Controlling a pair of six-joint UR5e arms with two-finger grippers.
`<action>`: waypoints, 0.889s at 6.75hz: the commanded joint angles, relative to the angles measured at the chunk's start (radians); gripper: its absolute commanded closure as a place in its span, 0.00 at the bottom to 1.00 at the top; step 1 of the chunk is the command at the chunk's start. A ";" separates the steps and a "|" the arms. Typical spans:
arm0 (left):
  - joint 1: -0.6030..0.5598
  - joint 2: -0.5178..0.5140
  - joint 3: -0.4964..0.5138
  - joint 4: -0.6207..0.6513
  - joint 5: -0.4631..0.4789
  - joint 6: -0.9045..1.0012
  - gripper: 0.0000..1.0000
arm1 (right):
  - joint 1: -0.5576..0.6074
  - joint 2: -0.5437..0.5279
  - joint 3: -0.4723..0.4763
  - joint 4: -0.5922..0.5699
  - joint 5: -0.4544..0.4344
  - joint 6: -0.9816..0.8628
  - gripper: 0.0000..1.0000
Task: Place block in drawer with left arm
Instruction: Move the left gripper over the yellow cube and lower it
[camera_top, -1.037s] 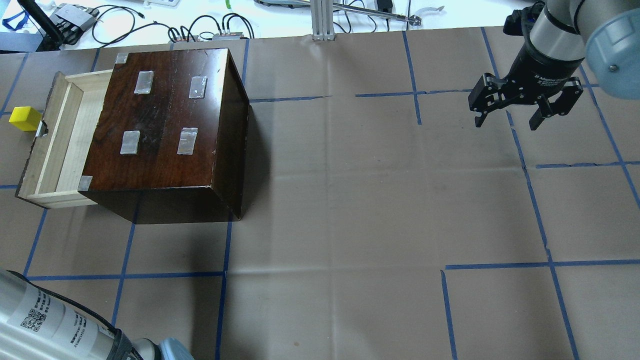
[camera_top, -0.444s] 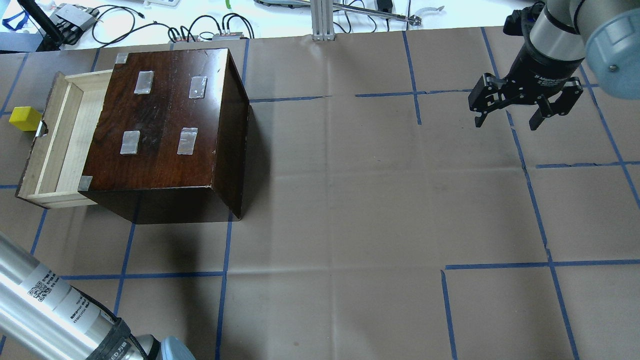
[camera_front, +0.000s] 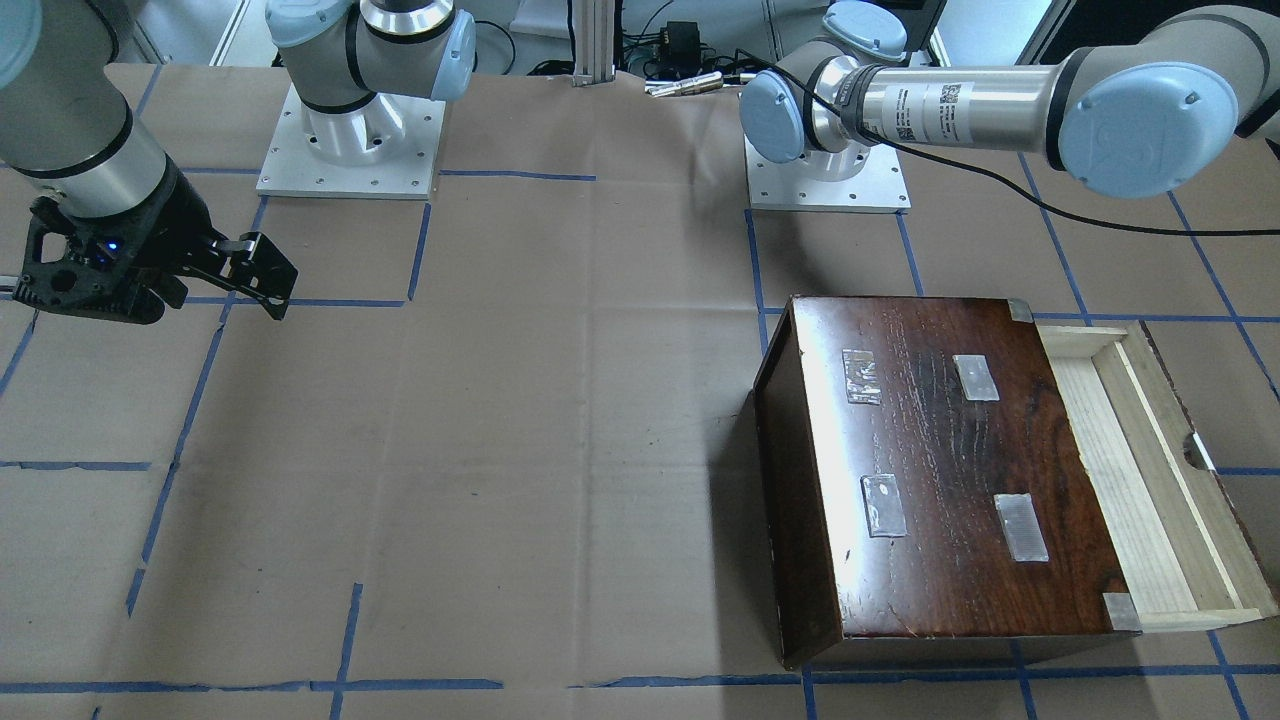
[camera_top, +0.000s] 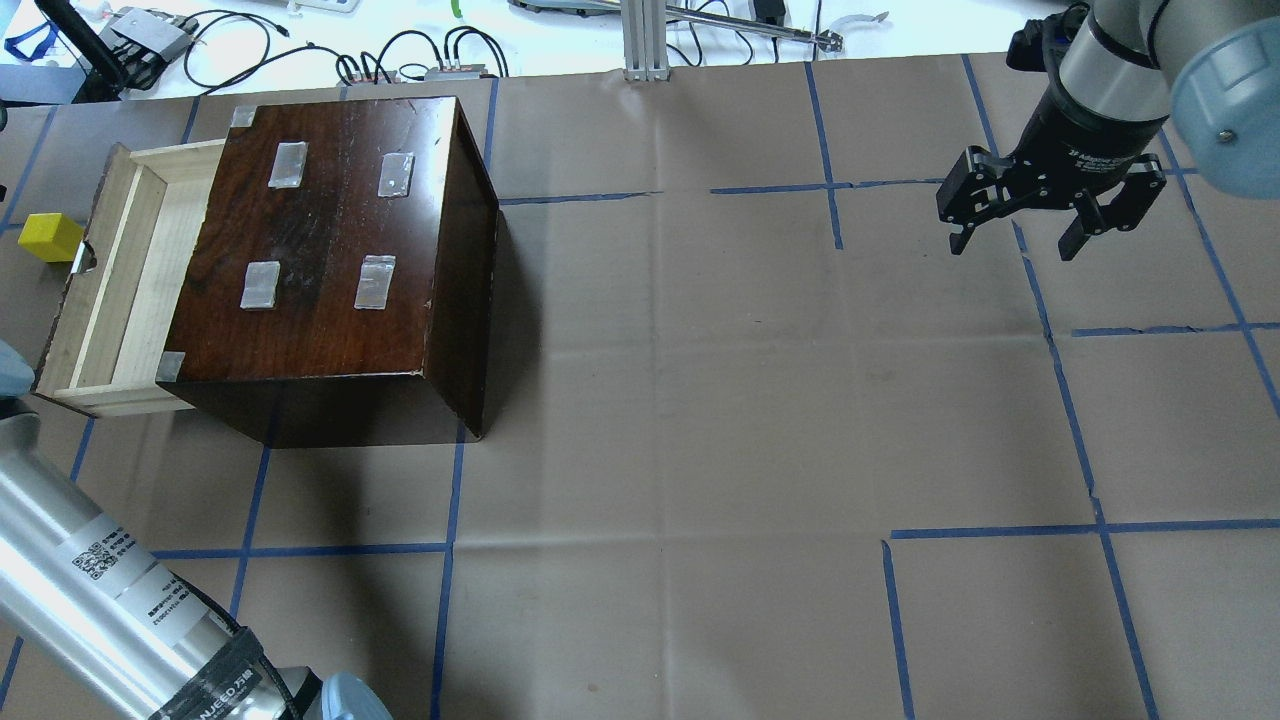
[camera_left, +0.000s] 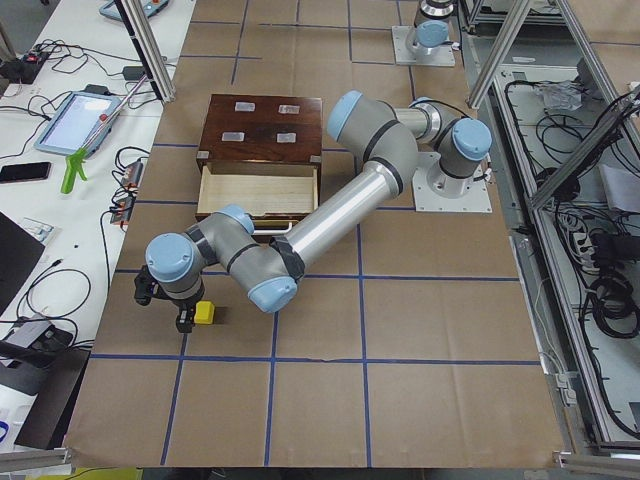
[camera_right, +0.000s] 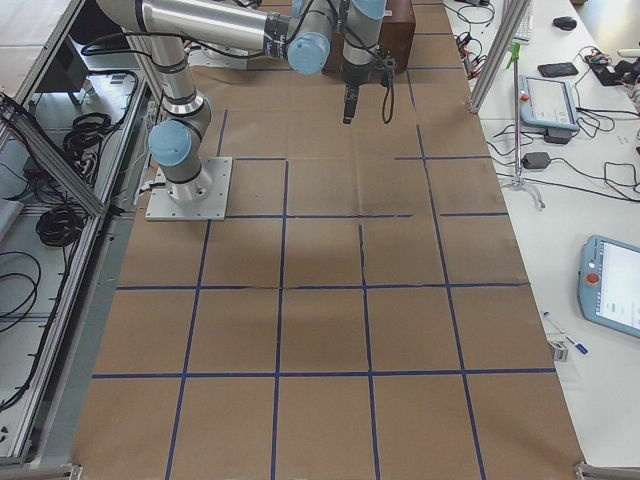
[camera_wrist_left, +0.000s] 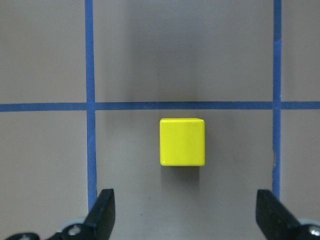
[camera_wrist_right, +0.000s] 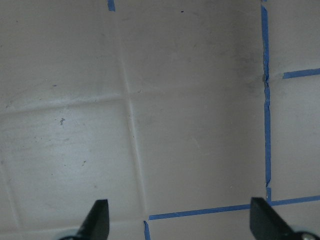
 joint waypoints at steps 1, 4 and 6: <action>-0.008 -0.068 0.031 -0.005 0.000 0.002 0.02 | 0.000 0.000 0.000 0.000 0.000 0.001 0.00; -0.036 -0.117 0.031 -0.005 0.001 0.002 0.02 | 0.000 0.000 -0.002 0.000 0.000 0.000 0.00; -0.035 -0.127 0.036 -0.002 0.003 0.003 0.24 | 0.000 0.000 0.000 0.000 0.000 0.001 0.00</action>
